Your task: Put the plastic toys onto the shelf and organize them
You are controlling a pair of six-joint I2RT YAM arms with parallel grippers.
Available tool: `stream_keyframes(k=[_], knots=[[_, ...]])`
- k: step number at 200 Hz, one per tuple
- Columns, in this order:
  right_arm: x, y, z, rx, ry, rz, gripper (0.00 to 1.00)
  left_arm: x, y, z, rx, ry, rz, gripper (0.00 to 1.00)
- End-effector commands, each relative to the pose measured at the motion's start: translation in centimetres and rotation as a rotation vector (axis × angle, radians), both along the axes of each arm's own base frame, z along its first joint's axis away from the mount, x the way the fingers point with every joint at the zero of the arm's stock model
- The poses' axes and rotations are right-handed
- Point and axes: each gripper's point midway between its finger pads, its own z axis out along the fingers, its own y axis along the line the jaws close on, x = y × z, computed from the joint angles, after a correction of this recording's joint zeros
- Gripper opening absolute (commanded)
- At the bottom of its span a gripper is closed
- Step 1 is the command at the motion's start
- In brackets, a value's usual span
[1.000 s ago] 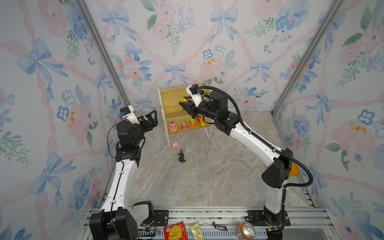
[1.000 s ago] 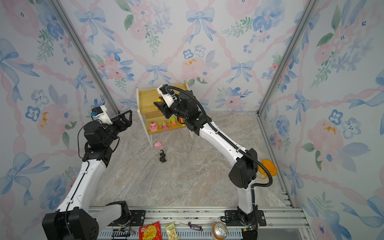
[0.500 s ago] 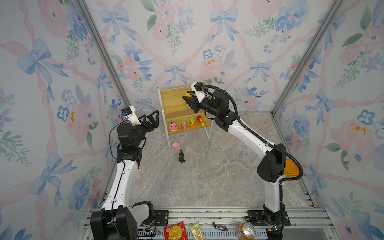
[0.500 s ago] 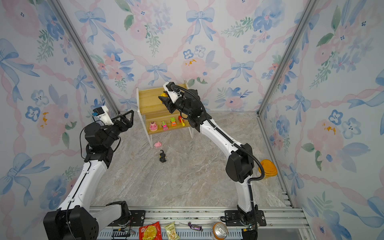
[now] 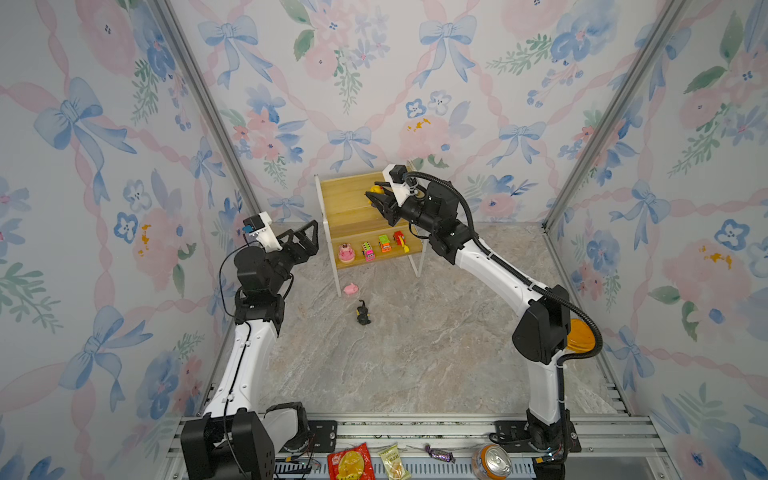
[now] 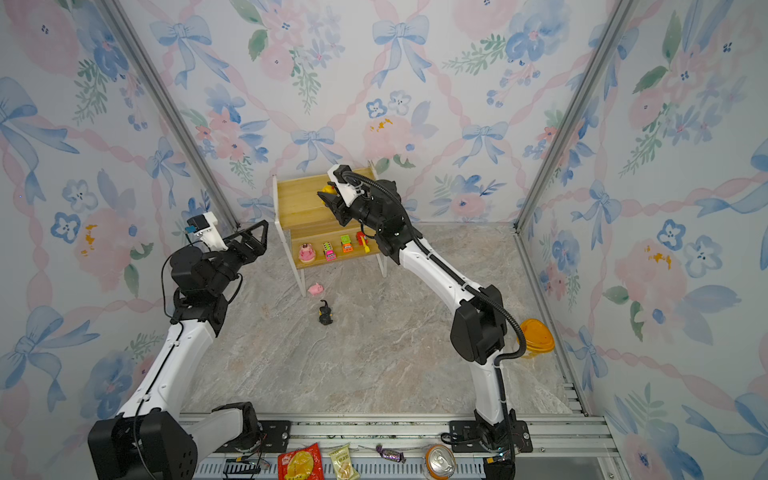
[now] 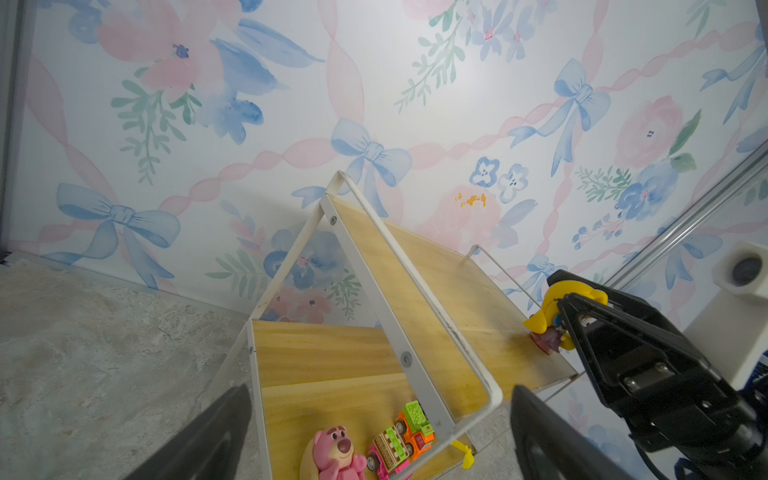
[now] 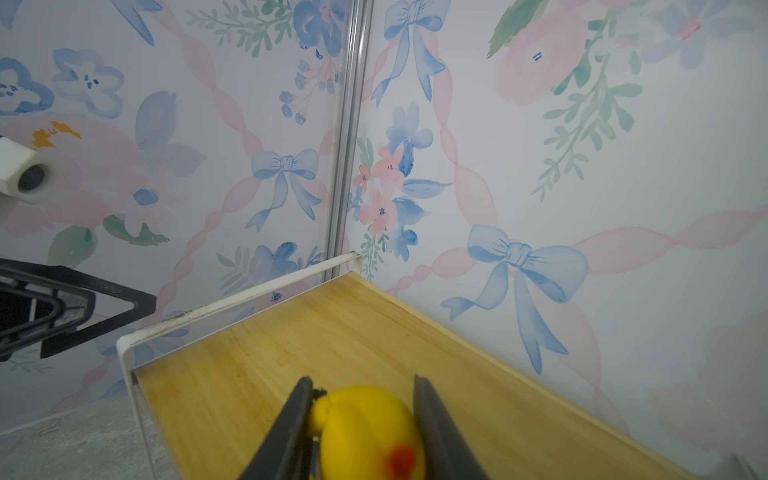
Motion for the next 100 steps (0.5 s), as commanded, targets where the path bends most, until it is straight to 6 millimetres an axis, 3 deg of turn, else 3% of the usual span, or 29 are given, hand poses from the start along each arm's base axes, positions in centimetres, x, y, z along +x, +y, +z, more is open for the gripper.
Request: stream_keyframes(k=[1,100], knots=[[-0.1,0.4,-0.7,-0.013,-0.02,0.01,0.3,-0.1,-0.2,0.2,-0.01,-0.018,-0.018,0.98],[0.2,0.9,-2.5,-0.05,-0.004,-0.002,0.31,-0.1,-0.4,0.1,-0.016,-0.018,-0.026,0.98]])
